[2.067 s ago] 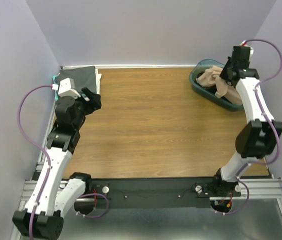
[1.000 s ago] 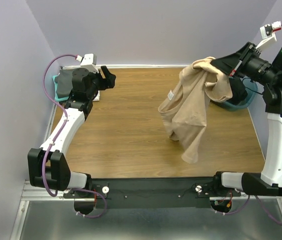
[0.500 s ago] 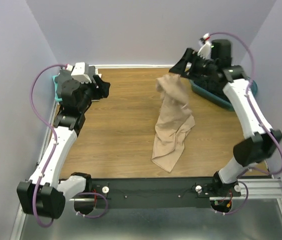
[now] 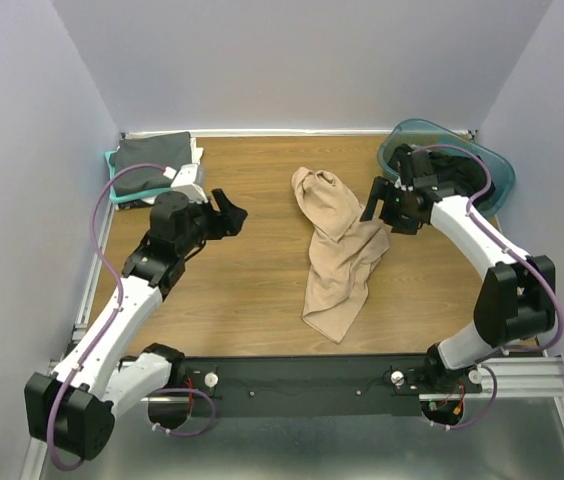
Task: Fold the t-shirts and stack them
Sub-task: Move the tshirt to the center of the board, then flatten the tshirt out
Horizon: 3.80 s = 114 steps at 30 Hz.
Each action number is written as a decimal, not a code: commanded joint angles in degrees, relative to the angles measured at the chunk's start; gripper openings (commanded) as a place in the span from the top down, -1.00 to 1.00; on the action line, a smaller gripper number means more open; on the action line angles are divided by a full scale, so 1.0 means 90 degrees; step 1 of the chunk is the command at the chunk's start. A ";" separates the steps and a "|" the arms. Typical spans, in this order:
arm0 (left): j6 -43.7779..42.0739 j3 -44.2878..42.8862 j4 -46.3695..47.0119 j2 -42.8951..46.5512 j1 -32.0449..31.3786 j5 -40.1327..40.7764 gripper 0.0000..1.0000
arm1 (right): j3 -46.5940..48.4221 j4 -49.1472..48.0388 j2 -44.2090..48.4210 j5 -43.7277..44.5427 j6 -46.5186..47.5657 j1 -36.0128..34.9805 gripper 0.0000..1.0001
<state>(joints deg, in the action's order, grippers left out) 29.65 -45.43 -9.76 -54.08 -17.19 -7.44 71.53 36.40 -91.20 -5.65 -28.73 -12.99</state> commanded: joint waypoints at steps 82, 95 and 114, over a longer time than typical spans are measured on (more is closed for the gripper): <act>-0.0306 -0.4093 0.0205 -0.3865 0.1265 -0.3333 1.00 | 0.1994 -0.0099 0.0992 0.1419 0.1249 0.0692 0.99; -0.0335 -0.2589 0.0362 -0.3404 0.0623 -0.4202 1.00 | 0.0393 -0.0333 0.1237 -0.0075 0.0566 0.0692 0.99; -0.0384 -0.1480 0.0625 -0.3434 -0.0601 -0.3481 1.00 | -0.1472 -0.0802 0.1334 -0.0632 0.0311 0.0682 0.99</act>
<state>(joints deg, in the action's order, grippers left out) 28.18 -66.17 -2.63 -85.71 -24.60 -42.11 60.82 31.55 -80.18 -8.45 -25.06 -7.11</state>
